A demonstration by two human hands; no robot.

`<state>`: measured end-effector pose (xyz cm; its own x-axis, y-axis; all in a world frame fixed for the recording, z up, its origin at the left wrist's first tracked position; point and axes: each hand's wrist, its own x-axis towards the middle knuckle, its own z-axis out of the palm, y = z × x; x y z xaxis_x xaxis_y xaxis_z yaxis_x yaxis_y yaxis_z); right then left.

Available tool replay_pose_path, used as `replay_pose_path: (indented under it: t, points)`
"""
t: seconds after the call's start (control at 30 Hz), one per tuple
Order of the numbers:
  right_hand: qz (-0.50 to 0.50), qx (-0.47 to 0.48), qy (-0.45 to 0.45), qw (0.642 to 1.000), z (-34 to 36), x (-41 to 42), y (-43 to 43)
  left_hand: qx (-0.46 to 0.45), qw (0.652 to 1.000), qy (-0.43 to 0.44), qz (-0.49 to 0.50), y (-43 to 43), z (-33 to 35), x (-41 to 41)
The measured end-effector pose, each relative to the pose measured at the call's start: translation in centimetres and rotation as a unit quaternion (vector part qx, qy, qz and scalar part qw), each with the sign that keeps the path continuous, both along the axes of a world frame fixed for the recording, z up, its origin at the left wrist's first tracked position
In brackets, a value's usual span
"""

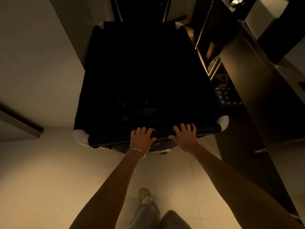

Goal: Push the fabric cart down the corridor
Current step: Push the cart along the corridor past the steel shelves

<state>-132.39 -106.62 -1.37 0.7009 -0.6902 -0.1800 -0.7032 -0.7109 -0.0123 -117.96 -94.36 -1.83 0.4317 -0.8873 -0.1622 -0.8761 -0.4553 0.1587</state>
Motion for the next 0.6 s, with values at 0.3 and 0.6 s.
replay_pose_path:
  t: [0.3,0.6]
  points:
    - [0.018,0.031,0.016,0.999,0.1,5.1,-6.2,0.004,1.000,0.013,0.012,-5.4,0.3,5.5]
    - [0.034,0.034,-0.005,0.999,0.0,11.1,-12.8,0.023,0.999,-0.004,0.025,-12.1,0.7,11.2]
